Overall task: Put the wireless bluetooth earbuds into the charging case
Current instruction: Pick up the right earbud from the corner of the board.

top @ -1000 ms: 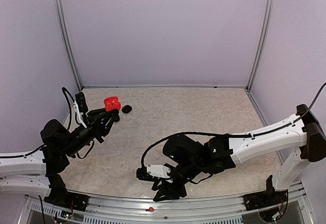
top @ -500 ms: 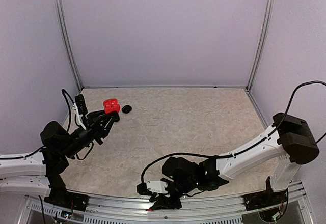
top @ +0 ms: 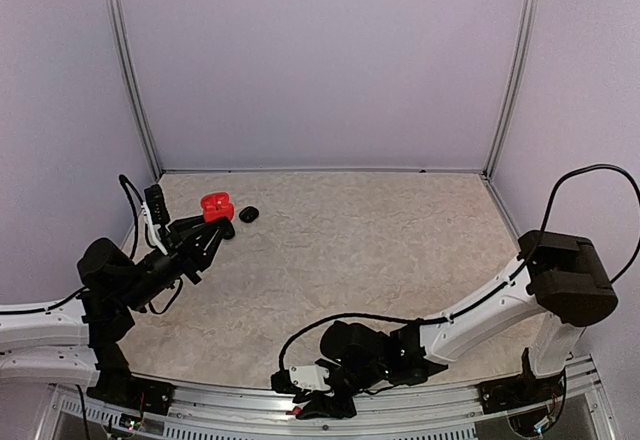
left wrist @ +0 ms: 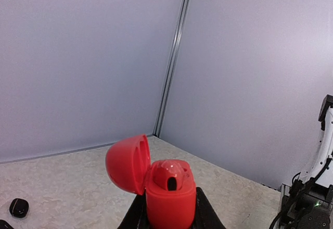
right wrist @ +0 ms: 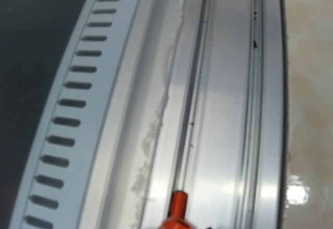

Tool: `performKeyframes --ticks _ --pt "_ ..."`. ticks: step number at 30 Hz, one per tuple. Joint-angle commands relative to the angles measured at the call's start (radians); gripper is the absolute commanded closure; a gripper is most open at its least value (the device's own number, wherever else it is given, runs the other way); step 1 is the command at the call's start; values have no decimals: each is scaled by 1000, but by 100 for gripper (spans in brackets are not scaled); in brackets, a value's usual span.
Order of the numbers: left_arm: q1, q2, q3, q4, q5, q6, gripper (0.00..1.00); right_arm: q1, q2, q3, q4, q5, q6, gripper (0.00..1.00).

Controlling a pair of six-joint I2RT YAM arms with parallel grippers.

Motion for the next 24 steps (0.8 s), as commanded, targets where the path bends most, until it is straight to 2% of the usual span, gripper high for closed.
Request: performKeyframes --ticks 1,11,24 --pt "6 -4 -7 1 15 6 100 16 23 -12 50 23 -9 67" --pt "6 13 5 2 26 12 100 42 58 2 40 59 -23 68" --pt "6 10 12 -10 22 26 100 48 50 16 -19 143 -19 82"
